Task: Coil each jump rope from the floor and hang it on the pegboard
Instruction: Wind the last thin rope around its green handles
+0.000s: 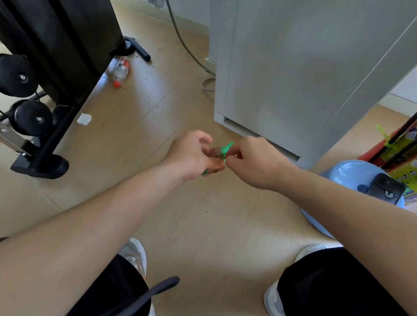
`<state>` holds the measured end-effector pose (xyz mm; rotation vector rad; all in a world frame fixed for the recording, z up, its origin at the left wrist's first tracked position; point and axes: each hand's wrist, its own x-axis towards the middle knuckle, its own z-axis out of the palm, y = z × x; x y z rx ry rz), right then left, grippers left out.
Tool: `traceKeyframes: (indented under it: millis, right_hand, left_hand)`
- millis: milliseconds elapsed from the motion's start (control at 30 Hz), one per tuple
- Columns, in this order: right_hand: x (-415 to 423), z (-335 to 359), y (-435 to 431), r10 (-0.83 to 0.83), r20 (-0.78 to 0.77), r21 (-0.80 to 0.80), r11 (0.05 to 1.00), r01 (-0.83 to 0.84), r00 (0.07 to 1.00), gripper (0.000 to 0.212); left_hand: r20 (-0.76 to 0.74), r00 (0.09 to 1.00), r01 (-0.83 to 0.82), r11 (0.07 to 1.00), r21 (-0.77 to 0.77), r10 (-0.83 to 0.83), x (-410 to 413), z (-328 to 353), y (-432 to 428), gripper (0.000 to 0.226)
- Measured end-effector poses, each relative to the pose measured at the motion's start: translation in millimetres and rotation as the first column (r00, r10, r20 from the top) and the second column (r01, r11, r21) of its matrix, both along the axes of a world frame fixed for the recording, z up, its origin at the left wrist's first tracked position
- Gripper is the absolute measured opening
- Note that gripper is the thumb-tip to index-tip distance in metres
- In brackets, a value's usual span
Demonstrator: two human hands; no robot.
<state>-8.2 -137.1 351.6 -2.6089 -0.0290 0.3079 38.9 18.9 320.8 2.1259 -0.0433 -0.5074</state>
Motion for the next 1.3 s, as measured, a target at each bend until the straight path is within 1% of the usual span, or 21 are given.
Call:
traceKeyframes:
  millis: [33, 100, 167, 233, 300, 367, 400, 467, 567, 633, 700, 767, 833, 933, 1033, 1167, 1233, 1300]
  right_hand:
    - [-0.1, 0.7, -0.3, -0.006, -0.015, -0.006, 1.0, 0.006, 1.0, 0.029]
    - [-1.0, 1.5, 1.1, 0.036, -0.031, -0.021, 0.999, -0.037, 0.999, 0.031]
    - [-1.8, 3.3, 5.7, 0.101, -0.032, -0.021, 0.995, -0.102, 0.994, 0.03]
    - [-1.6, 5.0, 9.7, 0.134, -0.013, -0.007, 0.991, -0.134, 0.991, 0.03]
    - [-0.2, 5.9, 10.6, 0.122, 0.007, 0.02, 0.992, -0.122, 0.993, 0.026]
    - [0.6, 7.4, 7.6, 0.066, -0.046, 0.141, 0.988, -0.059, 0.997, 0.021]
    - [0.1, 8.6, 5.5, 0.047, -0.099, 0.229, 0.973, -0.023, 0.994, 0.024]
    - [-1.2, 15.0, 0.0, 0.037, -0.234, 0.382, 0.923, 0.056, 0.971, 0.029]
    - [-0.4, 22.5, -10.5, 0.097, -0.386, 0.58, 0.799, 0.159, 0.918, 0.034]
    - [1.2, 24.2, -19.1, 0.14, -0.42, 0.669, 0.715, 0.202, 0.896, 0.037]
    - [3.4, 23.8, -26.3, 0.185, -0.413, 0.74, 0.638, 0.211, 0.892, 0.038]
    - [4.8, 23.5, -29.5, 0.203, -0.38, 0.776, 0.601, 0.192, 0.902, 0.029]
    - [5.5, 22.1, -28.8, 0.189, -0.339, 0.779, 0.606, 0.162, 0.922, 0.014]
    - [6.5, 17.4, -22.8, 0.077, -0.258, 0.73, 0.668, 0.142, 0.963, 0.022]
    - [6.9, 14.1, -15.6, -0.022, -0.187, 0.688, 0.711, 0.147, 0.982, 0.031]
    - [6.9, 13.4, -12.6, -0.068, -0.105, 0.592, 0.797, 0.118, 0.992, 0.028]
    - [6.6, 13.6, -12.0, -0.075, -0.098, 0.575, 0.809, 0.118, 0.992, 0.027]
    - [6.3, 13.0, -11.0, -0.069, -0.098, 0.577, 0.809, 0.114, 0.993, 0.031]
  left_hand:
    - [0.047, 0.998, -0.038, 0.999, -0.02, 0.039, 1.5, 4.3, 2.8, 0.062]
    - [0.153, 0.984, -0.089, 0.995, -0.041, 0.095, 2.2, 12.4, 5.9, 0.065]
    - [0.212, 0.968, -0.11, 0.987, -0.113, 0.132, 1.2, 14.5, 5.5, 0.06]
    - [0.226, 0.962, -0.107, 0.974, -0.2, 0.152, -0.5, 14.0, 3.5, 0.049]
    - [0.253, 0.957, -0.09, 0.973, -0.213, 0.144, 1.0, 13.3, 3.9, 0.042]
    - [0.254, 0.959, -0.071, 0.971, -0.227, 0.129, 5.6, 12.9, 6.6, 0.04]
    - [0.245, 0.963, -0.059, 0.972, -0.227, 0.116, 7.8, 12.3, 8.9, 0.041]
    - [0.234, 0.968, -0.033, 0.973, -0.23, 0.089, 9.7, 11.3, 12.5, 0.041]
    - [0.222, 0.974, 0.017, 0.967, -0.254, 0.042, 8.4, 9.1, 15.4, 0.041]
    - [0.192, 0.981, 0.045, 0.957, -0.285, 0.011, 5.8, 9.6, 15.7, 0.042]
    - [0.154, 0.988, 0.052, 0.941, -0.334, 0.0, 2.3, 13.4, 14.8, 0.044]
    - [0.122, 0.993, 0.04, 0.923, -0.383, 0.008, -1.4, 19.4, 13.3, 0.043]
    - [0.107, 0.994, 0.032, 0.91, -0.414, 0.014, -3.1, 22.3, 12.3, 0.04]
    - [0.11, 0.994, 0.05, 0.912, -0.407, -0.006, -4.9, 19.9, 10.6, 0.04]
    - [0.111, 0.994, 0.061, 0.916, -0.397, -0.018, -5.9, 14.9, 8.8, 0.037]
    - [0.125, 0.992, 0.045, 0.92, -0.39, 0.005, -4.3, 14.2, 9.5, 0.027]
    - [0.129, 0.991, 0.024, 0.917, -0.398, 0.03, -3.9, 13.4, 9.8, 0.023]
    - [0.138, 0.988, -0.013, 0.916, -0.4, 0.075, -4.3, 11.7, 9.4, 0.022]
